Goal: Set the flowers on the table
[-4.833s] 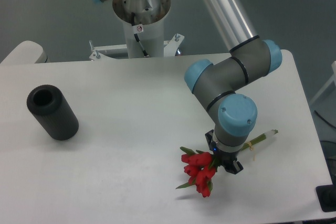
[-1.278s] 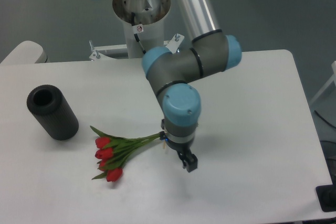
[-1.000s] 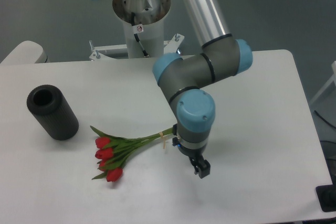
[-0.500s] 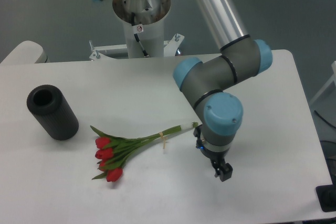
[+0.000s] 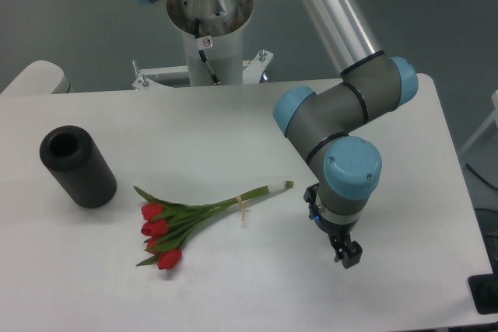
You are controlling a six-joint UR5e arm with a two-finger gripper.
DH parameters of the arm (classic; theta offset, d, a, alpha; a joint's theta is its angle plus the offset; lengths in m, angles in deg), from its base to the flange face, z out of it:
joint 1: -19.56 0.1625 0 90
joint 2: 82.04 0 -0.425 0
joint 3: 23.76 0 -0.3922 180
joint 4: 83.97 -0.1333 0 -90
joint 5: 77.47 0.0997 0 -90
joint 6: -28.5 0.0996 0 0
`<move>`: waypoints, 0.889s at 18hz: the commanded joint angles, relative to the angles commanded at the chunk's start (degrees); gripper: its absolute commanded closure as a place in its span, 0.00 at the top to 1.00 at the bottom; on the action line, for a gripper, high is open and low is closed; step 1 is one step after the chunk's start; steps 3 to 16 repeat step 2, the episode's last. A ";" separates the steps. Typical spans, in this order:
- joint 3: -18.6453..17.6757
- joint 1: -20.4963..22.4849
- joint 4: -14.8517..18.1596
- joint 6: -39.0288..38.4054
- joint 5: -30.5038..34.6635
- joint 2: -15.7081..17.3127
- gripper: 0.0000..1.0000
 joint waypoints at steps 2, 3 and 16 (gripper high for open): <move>0.00 0.00 0.00 0.00 0.00 0.00 1.00; 0.00 0.00 0.00 0.00 0.00 0.00 1.00; 0.00 0.00 0.00 0.00 0.00 0.00 1.00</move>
